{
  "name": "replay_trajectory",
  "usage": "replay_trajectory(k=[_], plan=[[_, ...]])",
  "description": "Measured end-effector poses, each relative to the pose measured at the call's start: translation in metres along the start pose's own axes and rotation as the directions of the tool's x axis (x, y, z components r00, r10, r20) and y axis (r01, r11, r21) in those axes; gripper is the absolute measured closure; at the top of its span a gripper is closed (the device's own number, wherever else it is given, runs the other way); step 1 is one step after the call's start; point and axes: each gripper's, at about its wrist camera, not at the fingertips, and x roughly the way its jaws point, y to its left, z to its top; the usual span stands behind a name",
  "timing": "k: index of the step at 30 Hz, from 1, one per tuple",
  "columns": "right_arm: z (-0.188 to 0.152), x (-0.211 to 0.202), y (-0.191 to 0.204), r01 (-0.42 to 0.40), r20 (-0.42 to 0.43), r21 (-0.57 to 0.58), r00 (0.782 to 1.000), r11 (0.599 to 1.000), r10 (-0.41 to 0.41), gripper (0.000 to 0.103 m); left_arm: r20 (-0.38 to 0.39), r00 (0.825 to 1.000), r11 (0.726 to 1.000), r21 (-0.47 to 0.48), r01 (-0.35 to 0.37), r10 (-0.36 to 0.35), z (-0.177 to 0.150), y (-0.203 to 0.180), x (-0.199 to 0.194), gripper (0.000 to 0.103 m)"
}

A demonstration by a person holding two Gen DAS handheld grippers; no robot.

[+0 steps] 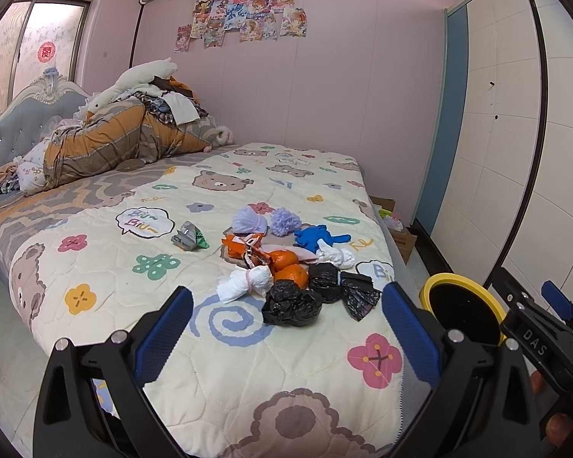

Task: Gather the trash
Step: 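Grasp the black plastic bag with the right tool while the left tool grasps the silver wrapper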

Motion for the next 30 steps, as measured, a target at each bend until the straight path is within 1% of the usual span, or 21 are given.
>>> replay_trajectory(k=[3,5,8,11,13,15,16,18,20,21,23,24,26,27,30], plan=[[-0.003,0.006,0.002,-0.023,-0.006,-0.015,1.0,1.0,0.023,0.008,0.0,1.0,1.0,0.013,-0.011,0.011,-0.001,0.007,0.007,0.007],[-0.004,0.01,0.004,-0.042,-0.008,-0.03,0.999,0.999,0.041,0.008,-0.014,1.0,1.0,0.012,0.01,-0.01,0.0,0.016,0.016,0.007],[-0.005,0.026,0.007,-0.102,-0.046,-0.046,0.994,0.994,0.1,0.008,-0.04,0.999,1.0,0.014,0.008,-0.008,0.001,0.031,0.031,0.007],[-0.007,0.044,0.016,-0.172,-0.075,-0.095,0.983,0.98,0.165,0.008,-0.066,0.998,1.0,0.008,-0.019,0.02,0.002,0.049,0.048,0.007],[-0.009,0.057,0.021,-0.238,-0.107,-0.115,0.968,0.964,0.226,0.008,-0.095,0.995,1.0,0.0,-0.014,0.014,0.004,0.062,0.061,0.007],[-0.011,0.074,0.026,-0.291,-0.152,-0.116,0.95,0.95,0.273,0.008,-0.106,0.994,1.0,-0.021,0.007,-0.009,0.005,0.075,0.074,0.007],[-0.013,0.082,0.028,-0.308,-0.17,-0.113,0.943,0.945,0.287,0.008,-0.109,0.994,1.0,-0.022,-0.013,0.011,0.007,0.081,0.082,0.007],[-0.016,0.1,0.034,-0.33,-0.203,-0.12,0.932,0.936,0.302,0.008,-0.123,0.99,0.997,-0.004,-0.074,0.073,0.011,0.089,0.099,0.007],[-0.018,0.12,0.042,-0.359,-0.237,-0.141,0.917,0.923,0.32,0.008,-0.156,0.983,0.996,-0.004,-0.094,0.092,0.016,0.1,0.12,0.007],[-0.019,0.13,0.045,-0.381,-0.258,-0.144,0.905,0.913,0.337,0.008,-0.173,0.981,0.996,-0.017,-0.091,0.087,0.019,0.108,0.131,0.007],[-0.02,0.154,0.05,-0.432,-0.315,-0.137,0.872,0.891,0.375,0.008,-0.208,0.973,0.994,-0.029,-0.109,0.1,0.027,0.122,0.157,0.007],[-0.02,0.166,0.054,-0.444,-0.338,-0.134,0.861,0.886,0.38,0.008,-0.218,0.97,0.993,-0.032,-0.117,0.107,0.03,0.127,0.169,0.007],[-0.021,0.187,0.061,-0.452,-0.372,-0.139,0.848,0.881,0.377,0.008,-0.241,0.962,0.989,-0.04,-0.141,0.127,0.037,0.139,0.191,0.007],[-0.02,0.199,0.065,-0.462,-0.393,-0.135,0.837,0.876,0.381,0.008,-0.251,0.958,0.987,-0.047,-0.155,0.139,0.041,0.144,0.202,0.008],[-0.02,0.223,0.075,-0.477,-0.444,-0.139,0.813,0.868,0.376,0.008,-0.31,0.942,0.983,-0.084,-0.162,0.129,0.047,0.16,0.234,0.008]])
